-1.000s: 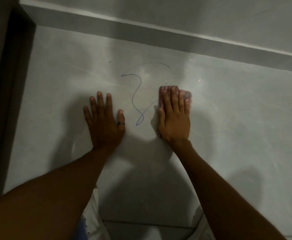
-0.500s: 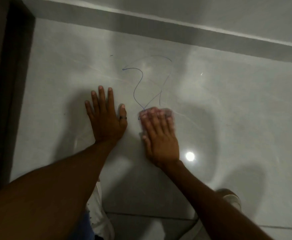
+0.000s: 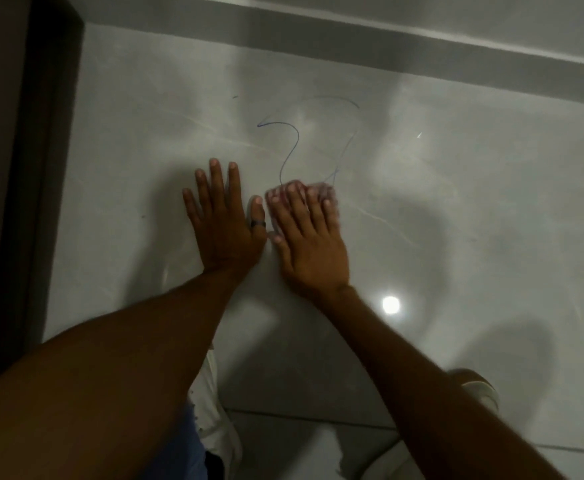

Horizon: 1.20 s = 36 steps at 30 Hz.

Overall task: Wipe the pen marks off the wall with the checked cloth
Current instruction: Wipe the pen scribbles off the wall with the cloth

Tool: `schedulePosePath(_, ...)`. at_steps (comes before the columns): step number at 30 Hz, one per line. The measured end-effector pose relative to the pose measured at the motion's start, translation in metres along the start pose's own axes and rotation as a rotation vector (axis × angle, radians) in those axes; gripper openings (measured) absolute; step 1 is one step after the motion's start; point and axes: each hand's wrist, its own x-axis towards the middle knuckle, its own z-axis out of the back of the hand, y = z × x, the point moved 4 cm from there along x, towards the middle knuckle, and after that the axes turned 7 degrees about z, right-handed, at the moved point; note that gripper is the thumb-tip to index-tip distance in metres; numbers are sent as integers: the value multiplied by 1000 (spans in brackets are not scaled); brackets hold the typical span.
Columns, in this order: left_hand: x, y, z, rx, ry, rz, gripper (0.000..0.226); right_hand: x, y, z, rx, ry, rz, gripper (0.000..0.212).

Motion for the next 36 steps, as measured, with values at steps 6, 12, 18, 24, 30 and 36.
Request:
schedulePosePath(6,2,2,-1,9,8,11,72,29,-26,12,-37,-45,-302,66)
schedulePosePath(12,2,1,-1,-1,0,15,72,47,-56,28,-98,-56,-206,64)
schedulePosePath(18,1,0,-1,12,-17,-2,70,56,-39,22,-86,34,229,65)
schedulePosePath(24,1,0,-2,9,-33,2,71,72,-57,35,-64,-22,-116,64)
schedulePosePath(30,1,3,-5,29,-56,4,70,106,-82,54,-76,-56,-349,66)
schedulePosePath(36,1,3,-6,34,-49,4,71,134,-84,58,-64,-38,-345,66)
